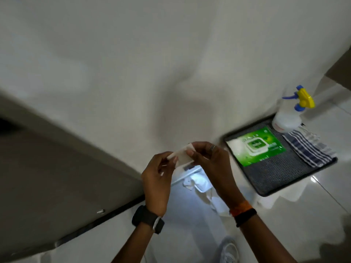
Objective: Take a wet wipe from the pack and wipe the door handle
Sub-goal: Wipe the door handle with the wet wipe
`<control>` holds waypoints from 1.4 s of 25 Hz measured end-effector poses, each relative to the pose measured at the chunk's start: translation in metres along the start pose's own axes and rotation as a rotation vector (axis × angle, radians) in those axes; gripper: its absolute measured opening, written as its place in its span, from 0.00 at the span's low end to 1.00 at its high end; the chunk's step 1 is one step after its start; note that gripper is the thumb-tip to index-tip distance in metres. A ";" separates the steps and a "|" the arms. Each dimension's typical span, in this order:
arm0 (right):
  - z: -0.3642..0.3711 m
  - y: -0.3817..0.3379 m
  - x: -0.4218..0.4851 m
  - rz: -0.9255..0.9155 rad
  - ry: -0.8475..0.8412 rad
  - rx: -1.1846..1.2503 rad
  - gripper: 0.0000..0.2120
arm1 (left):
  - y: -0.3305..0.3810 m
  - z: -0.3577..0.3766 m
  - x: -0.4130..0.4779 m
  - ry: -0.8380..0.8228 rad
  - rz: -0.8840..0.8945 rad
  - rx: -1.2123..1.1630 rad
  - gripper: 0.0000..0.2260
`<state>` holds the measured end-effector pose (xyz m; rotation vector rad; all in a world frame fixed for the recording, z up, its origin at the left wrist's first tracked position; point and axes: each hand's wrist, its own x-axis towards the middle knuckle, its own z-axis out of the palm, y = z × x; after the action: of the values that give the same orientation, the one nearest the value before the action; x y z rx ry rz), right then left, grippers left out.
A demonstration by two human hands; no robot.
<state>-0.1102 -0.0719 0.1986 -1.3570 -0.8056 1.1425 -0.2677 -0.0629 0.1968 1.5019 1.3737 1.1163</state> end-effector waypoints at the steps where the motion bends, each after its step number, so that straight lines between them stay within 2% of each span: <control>1: 0.026 -0.016 -0.013 -0.024 -0.029 0.008 0.09 | 0.014 -0.031 -0.005 0.044 0.001 -0.020 0.15; 3: 0.085 -0.049 -0.045 -0.069 -0.090 0.016 0.08 | 0.044 -0.101 -0.016 0.139 0.014 -0.025 0.13; 6: 0.169 -0.090 -0.091 -0.131 -0.168 0.004 0.06 | 0.082 -0.200 -0.035 0.273 0.136 0.082 0.12; 8: 0.215 -0.114 -0.115 -0.205 -0.193 -0.029 0.10 | 0.101 -0.253 -0.044 0.339 0.223 0.173 0.15; 11: 0.281 -0.152 -0.152 -0.306 -0.201 -0.060 0.12 | 0.129 -0.328 -0.053 0.425 0.295 0.148 0.19; 14: 0.332 -0.186 -0.185 -0.432 -0.090 -0.082 0.14 | 0.156 -0.378 -0.051 0.475 0.348 0.119 0.12; 16: 0.353 -0.201 -0.200 -0.521 0.074 -0.053 0.17 | 0.173 -0.397 -0.042 0.492 0.383 0.157 0.12; 18: 0.367 -0.211 -0.208 -0.570 0.174 0.003 0.15 | 0.190 -0.406 -0.030 0.474 0.413 0.151 0.14; 21: 0.380 -0.224 -0.204 -0.382 0.139 0.275 0.12 | 0.204 -0.406 -0.010 0.387 0.408 0.068 0.10; 23: 0.381 -0.228 -0.195 -0.274 0.181 0.400 0.10 | 0.209 -0.406 -0.002 0.301 0.408 0.091 0.07; 25: 0.379 -0.227 -0.188 -0.249 0.233 0.438 0.09 | 0.219 -0.415 0.005 0.266 0.543 0.249 0.03; 28: 0.376 -0.216 -0.174 -0.200 0.290 0.481 0.08 | 0.248 -0.441 0.040 0.238 0.978 0.707 0.11; 30: 0.376 -0.209 -0.163 -0.193 0.303 0.479 0.07 | 0.282 -0.460 0.077 0.213 1.215 1.010 0.12; 33: 0.382 -0.204 -0.146 -0.263 0.349 0.425 0.11 | 0.330 -0.476 0.133 0.173 1.439 1.319 0.13; 35: 0.390 -0.206 -0.137 -0.354 0.410 0.322 0.16 | 0.344 -0.482 0.152 0.207 1.517 1.467 0.16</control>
<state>-0.4877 -0.0499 0.4637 -1.0746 -0.5090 0.6509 -0.6249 0.0539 0.6791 3.9503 0.9252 0.8895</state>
